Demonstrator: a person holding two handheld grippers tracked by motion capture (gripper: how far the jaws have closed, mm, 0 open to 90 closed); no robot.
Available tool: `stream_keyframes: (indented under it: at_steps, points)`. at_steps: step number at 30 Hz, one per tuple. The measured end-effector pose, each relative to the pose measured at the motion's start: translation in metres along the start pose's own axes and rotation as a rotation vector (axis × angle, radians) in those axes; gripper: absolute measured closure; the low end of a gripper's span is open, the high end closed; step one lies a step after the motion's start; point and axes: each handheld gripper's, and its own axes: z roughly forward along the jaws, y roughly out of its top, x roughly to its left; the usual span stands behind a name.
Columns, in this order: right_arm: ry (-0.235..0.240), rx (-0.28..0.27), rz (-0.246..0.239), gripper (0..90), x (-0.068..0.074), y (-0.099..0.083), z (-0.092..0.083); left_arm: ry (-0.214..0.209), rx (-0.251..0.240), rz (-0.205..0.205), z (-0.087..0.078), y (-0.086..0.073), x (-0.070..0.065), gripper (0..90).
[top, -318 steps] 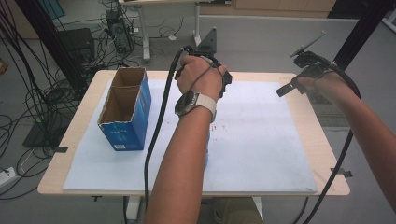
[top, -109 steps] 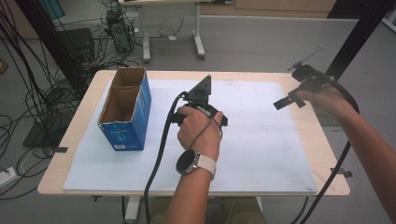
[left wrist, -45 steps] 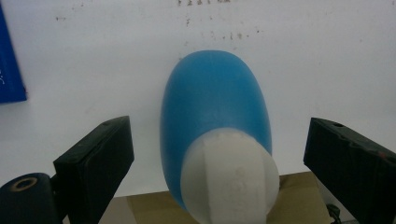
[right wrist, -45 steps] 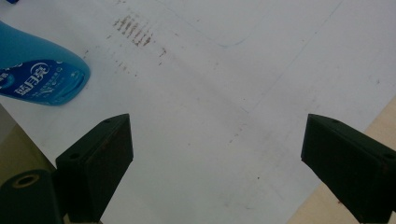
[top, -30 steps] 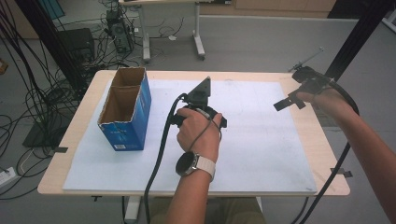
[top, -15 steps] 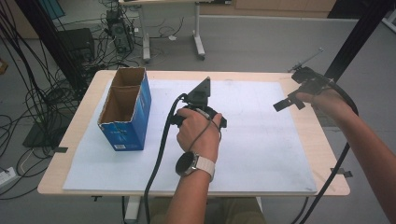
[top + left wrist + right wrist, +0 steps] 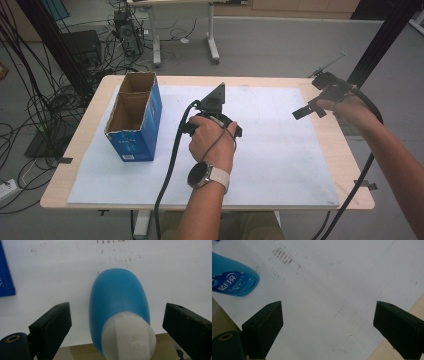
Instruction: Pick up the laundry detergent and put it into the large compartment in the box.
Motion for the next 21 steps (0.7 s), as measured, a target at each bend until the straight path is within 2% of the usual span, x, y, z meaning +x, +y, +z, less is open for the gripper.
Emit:
stream_keyframes:
  at_steps: [21]
  points:
    - [0.005,0.004,-0.001,9.0,0.001,0.0,0.005,0.009,0.018,0.011,0.012,0.001,-0.001,9.5]
